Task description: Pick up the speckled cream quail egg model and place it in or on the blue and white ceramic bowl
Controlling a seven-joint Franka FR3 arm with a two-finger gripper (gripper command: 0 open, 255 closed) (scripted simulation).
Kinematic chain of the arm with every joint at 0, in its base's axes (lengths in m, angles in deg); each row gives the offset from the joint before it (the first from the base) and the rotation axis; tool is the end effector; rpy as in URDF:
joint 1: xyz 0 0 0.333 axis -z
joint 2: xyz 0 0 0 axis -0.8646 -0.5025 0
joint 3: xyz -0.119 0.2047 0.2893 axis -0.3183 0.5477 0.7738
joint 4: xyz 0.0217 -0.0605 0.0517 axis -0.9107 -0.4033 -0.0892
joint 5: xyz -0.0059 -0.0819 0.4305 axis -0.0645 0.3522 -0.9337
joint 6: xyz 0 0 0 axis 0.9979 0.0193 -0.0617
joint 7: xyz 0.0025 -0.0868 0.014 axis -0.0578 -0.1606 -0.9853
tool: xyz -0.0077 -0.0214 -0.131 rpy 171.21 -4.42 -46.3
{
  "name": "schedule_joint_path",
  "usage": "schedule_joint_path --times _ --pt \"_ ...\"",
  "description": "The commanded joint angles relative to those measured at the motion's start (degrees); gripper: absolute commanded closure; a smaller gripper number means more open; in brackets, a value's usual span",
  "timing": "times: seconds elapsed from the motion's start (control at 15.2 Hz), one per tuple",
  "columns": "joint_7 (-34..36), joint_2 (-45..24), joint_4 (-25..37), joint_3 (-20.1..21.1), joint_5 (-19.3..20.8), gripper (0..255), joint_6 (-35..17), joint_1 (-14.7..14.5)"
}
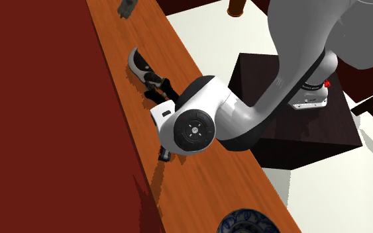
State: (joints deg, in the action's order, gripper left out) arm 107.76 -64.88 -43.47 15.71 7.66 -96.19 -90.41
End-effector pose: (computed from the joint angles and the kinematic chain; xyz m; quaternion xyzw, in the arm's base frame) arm 0.5822 0.4107 0.3025 0.9784 -0.0748 0.1422 0.1299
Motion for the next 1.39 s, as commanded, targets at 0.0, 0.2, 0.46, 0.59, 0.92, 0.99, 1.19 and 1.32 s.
schedule_joint_path --times 0.0,0.2,0.46,0.59,0.92,0.99,1.19,1.32 --pt "0.01 -0.02 0.0 -0.01 0.01 0 -0.03 0.0" --pt "0.0 -0.01 0.0 0.0 0.01 255 -0.02 0.0" --pt "-0.03 -0.07 0.07 -0.02 0.01 255 -0.03 0.02" --pt "-0.15 0.14 0.01 0.0 -0.06 255 0.09 0.07" --pt "-0.63 0.83 0.3 0.2 -0.46 255 1.0 0.09" --pt "-0.94 1.24 0.47 0.29 -0.69 255 1.52 0.12" --pt "-1.2 1.82 0.42 0.36 -0.88 255 1.89 0.18" --pt "-11.51 6.55 -8.08 2.61 -2.5 0 -8.1 3.99"
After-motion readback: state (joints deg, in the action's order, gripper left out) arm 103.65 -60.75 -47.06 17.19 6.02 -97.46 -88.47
